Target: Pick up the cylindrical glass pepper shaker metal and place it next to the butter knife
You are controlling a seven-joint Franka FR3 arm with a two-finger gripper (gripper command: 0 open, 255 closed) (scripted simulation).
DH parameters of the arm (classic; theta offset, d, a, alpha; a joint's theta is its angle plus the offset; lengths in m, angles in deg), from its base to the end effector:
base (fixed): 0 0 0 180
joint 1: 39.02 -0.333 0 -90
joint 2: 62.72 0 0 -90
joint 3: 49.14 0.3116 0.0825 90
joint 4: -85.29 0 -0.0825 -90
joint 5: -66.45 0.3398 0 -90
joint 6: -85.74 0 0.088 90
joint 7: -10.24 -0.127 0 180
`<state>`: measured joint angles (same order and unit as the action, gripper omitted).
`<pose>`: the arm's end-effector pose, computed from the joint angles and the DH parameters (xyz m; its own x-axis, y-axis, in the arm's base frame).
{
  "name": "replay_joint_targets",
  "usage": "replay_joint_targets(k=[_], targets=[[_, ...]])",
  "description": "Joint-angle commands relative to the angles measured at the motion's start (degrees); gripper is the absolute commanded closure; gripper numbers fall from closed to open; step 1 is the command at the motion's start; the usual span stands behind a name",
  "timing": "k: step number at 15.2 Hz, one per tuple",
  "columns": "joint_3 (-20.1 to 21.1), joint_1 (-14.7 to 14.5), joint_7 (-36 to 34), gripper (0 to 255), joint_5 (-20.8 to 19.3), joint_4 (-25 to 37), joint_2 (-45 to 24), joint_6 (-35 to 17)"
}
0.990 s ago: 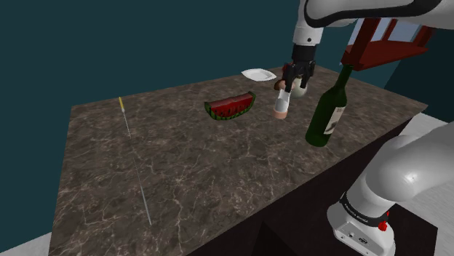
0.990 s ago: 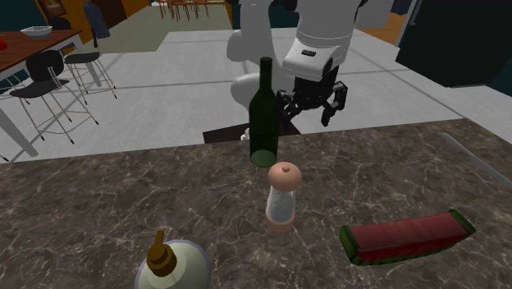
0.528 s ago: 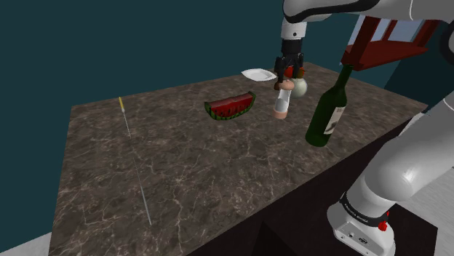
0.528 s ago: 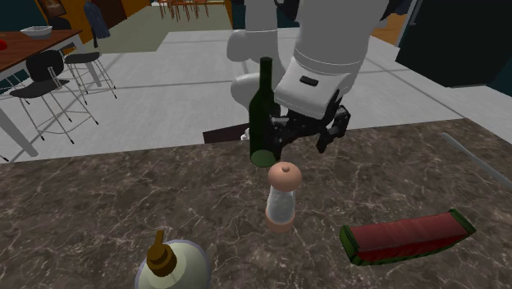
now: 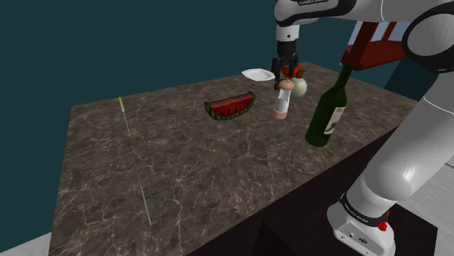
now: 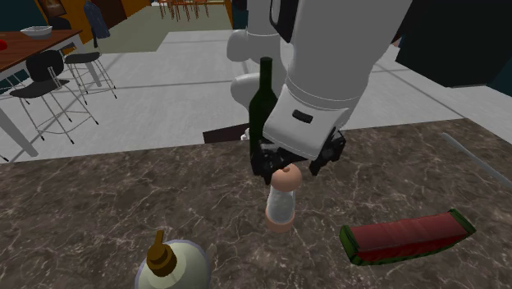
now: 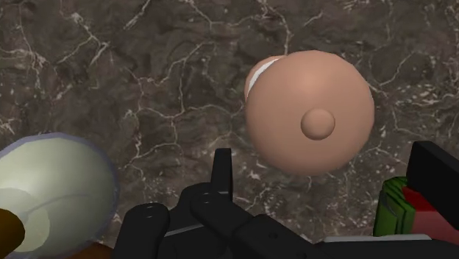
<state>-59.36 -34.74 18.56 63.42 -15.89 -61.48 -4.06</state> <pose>0.4716 -0.1297 0.5284 0.9780 -0.1031 -0.1815 -0.1007 -0.9947 0.0222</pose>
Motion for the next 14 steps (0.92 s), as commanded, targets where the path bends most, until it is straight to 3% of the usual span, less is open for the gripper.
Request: replay_joint_targets(k=[1, 3, 11, 12, 14], targets=[[0.0, 0.0, 0.0, 0, -0.1, -1.6, 0.1, -1.5], [-0.1, 0.1, -0.1, 0, -0.2, -4.1, 0.6, -3.5], [-0.1, 0.1, -0.1, 0, -0.2, -4.1, 0.6, -3.5], [-0.1, 0.1, -0.1, 255, -0.2, -4.1, 0.6, -3.5], [-0.1, 0.1, -0.1, 255, -0.2, -4.1, 0.6, -3.5]])
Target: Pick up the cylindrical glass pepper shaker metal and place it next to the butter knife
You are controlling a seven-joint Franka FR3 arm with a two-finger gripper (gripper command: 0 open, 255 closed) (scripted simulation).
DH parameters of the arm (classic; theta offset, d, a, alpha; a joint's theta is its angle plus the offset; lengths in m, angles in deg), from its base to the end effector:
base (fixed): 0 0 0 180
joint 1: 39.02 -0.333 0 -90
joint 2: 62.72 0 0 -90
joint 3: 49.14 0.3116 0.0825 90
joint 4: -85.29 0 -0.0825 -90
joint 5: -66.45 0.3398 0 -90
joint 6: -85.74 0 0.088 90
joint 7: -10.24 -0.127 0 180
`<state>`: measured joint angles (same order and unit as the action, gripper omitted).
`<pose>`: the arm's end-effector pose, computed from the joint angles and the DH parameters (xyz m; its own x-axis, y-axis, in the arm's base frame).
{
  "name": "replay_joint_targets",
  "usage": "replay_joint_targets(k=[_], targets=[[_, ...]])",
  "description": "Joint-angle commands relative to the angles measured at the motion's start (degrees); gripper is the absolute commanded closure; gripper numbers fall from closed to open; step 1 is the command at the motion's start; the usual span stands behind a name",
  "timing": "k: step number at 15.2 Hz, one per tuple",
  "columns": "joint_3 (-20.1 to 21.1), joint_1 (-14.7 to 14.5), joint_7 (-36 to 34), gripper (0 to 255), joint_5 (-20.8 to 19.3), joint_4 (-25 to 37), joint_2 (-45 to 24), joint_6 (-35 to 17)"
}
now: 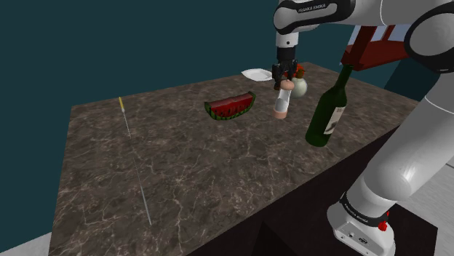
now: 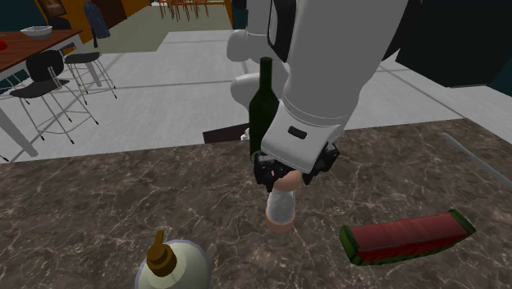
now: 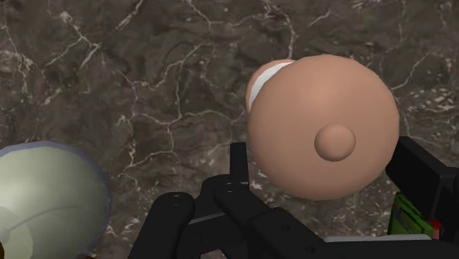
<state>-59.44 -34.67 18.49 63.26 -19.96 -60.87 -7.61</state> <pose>0.4689 -0.1306 0.5081 0.9782 -0.1031 -0.1802 -0.1007 -0.9947 0.0227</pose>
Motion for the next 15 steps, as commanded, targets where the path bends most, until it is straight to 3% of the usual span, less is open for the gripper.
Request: replay_joint_targets(k=[1, 7, 15], targets=[[0.0, 0.0, 0.0, 255, 0.0, 0.0, 0.0, 0.0], [0.0, 0.0, 0.0, 255, 0.0, 0.0, 0.0, 0.0], [0.0, 0.0, 0.3, 255, 0.1, 6.4, -0.3, 6.2]])
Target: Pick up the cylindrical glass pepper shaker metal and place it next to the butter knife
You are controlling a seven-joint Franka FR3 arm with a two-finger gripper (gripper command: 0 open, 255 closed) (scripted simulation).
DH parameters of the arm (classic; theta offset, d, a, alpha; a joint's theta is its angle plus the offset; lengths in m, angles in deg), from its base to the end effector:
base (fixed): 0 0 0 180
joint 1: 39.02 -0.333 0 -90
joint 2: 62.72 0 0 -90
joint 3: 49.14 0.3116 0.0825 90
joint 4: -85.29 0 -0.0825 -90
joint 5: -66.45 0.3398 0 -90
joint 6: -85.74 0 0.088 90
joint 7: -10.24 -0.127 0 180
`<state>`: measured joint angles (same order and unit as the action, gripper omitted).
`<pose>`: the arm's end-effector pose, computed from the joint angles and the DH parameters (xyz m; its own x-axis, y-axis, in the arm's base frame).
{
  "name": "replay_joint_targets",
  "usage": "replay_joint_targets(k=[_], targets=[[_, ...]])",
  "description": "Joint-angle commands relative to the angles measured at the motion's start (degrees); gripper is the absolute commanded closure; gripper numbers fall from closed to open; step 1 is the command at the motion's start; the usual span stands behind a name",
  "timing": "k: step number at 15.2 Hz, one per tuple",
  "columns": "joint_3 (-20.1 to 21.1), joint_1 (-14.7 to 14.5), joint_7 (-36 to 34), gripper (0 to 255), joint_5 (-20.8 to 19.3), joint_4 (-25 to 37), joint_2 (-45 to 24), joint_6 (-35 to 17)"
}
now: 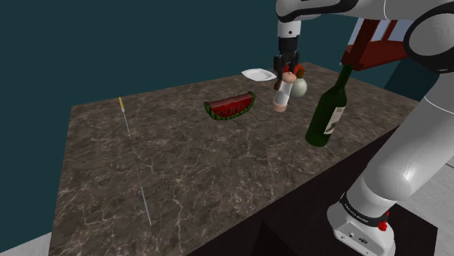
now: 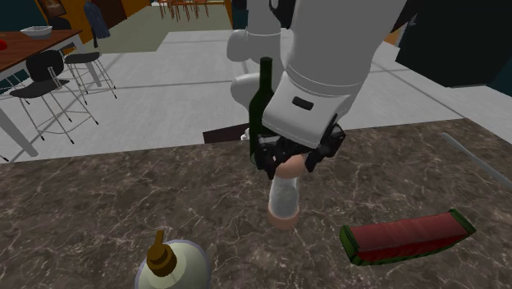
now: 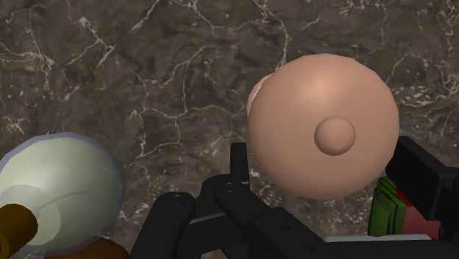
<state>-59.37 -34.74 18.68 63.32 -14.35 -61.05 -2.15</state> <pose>0.4683 -0.1296 0.5409 0.9782 -0.1028 -0.1807 -0.1003 -0.9947 0.0226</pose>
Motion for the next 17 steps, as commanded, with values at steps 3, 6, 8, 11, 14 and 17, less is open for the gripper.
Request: replay_joint_targets(k=[3, 6, 8, 11, 14, 17], targets=[[0.0, 0.0, 0.3, 255, 0.0, 3.5, -0.4, 3.1], [-0.1, 0.1, 0.4, 255, 0.1, 6.4, -0.9, 5.5], [-0.1, 0.1, 0.5, 255, 0.2, 8.4, -1.2, 7.2], [0.6, -0.6, -0.8, 255, 0.3, 8.8, -0.9, 8.0], [2.7, -2.7, -5.1, 255, 1.0, 7.3, 0.4, 8.0], [4.9, -4.7, -9.3, 255, 1.7, 6.4, 1.2, 8.0]])
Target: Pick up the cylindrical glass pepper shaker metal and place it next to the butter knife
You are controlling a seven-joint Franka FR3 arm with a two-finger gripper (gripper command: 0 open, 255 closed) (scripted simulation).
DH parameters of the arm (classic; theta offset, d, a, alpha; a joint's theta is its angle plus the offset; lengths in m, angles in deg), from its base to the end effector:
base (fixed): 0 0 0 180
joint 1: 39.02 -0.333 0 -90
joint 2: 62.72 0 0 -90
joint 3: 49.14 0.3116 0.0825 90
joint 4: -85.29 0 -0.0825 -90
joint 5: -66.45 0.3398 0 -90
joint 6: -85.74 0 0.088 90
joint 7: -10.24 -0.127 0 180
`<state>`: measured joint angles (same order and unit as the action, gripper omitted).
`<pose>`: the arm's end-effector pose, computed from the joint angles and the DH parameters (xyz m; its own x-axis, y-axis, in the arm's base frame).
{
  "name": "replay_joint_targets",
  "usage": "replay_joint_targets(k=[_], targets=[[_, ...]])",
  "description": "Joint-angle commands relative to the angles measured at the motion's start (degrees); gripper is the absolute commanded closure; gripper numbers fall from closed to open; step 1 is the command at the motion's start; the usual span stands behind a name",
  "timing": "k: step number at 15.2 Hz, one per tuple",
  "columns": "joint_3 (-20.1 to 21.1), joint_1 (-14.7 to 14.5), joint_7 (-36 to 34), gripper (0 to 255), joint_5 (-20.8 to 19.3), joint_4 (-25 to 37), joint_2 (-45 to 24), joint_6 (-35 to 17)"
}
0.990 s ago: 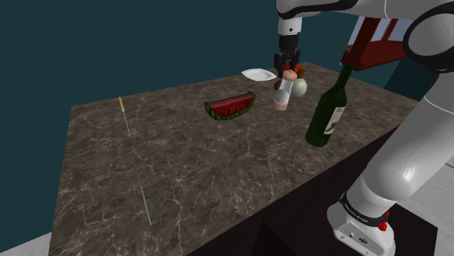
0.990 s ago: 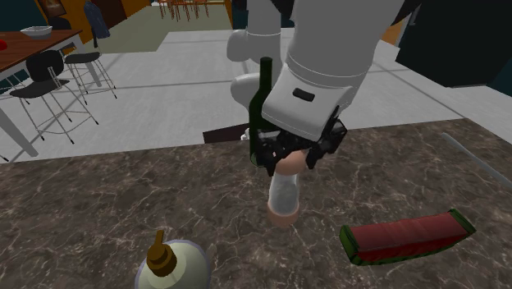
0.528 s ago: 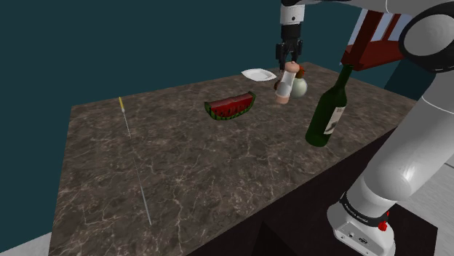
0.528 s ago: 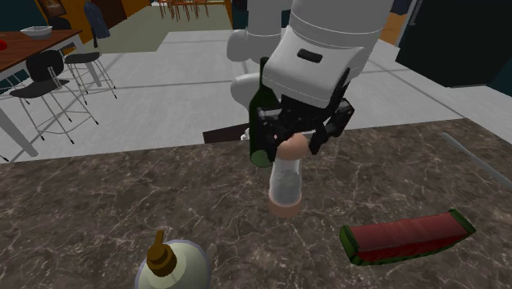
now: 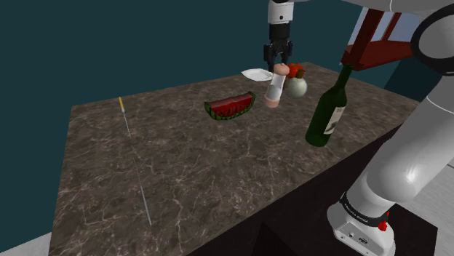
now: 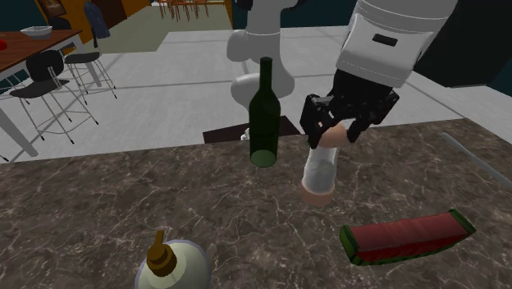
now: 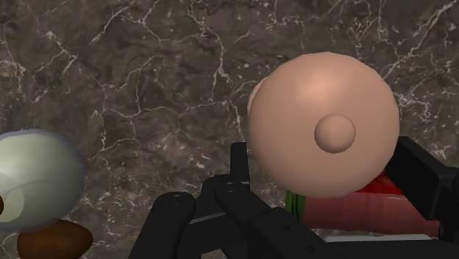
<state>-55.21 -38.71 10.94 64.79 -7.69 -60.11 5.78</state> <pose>0.4687 -0.0577 0.5874 0.9782 -0.1012 -0.1812 -0.0988 -0.9949 0.0219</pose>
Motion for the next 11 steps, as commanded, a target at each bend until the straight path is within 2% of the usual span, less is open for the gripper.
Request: replay_joint_targets(k=[1, 11], targets=[[1.5, -1.3, -3.0, 255, 0.5, -0.4, 0.4, 0.0], [8.6, -7.8, -16.8, 255, 3.3, 1.9, -1.5, 0.3]])
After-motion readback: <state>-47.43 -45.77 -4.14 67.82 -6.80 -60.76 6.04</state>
